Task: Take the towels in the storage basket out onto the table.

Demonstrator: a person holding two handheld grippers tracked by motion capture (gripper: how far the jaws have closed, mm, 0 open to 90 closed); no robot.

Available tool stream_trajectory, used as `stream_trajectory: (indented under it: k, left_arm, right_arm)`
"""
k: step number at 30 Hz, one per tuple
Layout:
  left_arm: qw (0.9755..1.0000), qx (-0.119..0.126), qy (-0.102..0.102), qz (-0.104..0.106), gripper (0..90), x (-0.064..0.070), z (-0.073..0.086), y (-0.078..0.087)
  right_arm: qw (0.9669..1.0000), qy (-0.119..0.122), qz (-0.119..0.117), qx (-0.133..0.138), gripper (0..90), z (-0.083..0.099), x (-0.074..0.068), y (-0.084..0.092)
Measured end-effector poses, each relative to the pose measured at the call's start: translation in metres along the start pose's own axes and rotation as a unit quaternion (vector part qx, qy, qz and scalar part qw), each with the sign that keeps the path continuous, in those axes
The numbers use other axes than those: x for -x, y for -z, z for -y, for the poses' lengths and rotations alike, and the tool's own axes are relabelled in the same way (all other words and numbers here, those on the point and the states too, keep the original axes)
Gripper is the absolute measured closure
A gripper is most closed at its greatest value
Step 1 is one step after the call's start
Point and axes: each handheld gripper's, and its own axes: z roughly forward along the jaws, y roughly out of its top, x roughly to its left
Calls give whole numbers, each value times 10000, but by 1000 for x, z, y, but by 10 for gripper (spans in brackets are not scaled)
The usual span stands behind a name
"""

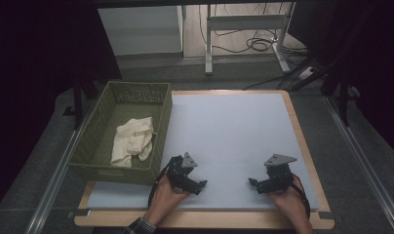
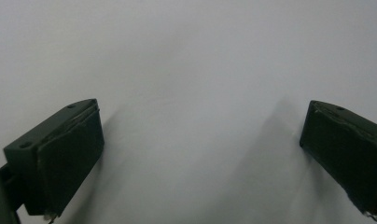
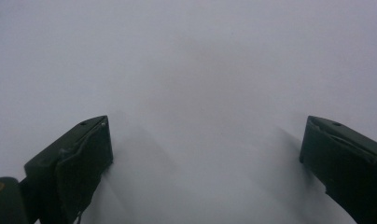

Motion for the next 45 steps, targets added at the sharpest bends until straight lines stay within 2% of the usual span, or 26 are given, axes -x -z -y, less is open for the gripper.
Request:
stream_trajectory:
  k: [34, 38, 45]
  left_arm:
    - [10000, -37, -2, 26, 1, 0, -2, 0]
    - [9999, -108, -54, 55, 15, -1, -7, 1]
    - [9998, -31, -92, 160, 15, 0, -22, 6]
  right_arm:
    - [10000, 0, -3, 8, 25, 0, 0, 0]
    - [10000, 0, -2, 9, 25, 0, 0, 0]
    - [10000, 2, -3, 9, 25, 0, 0, 0]
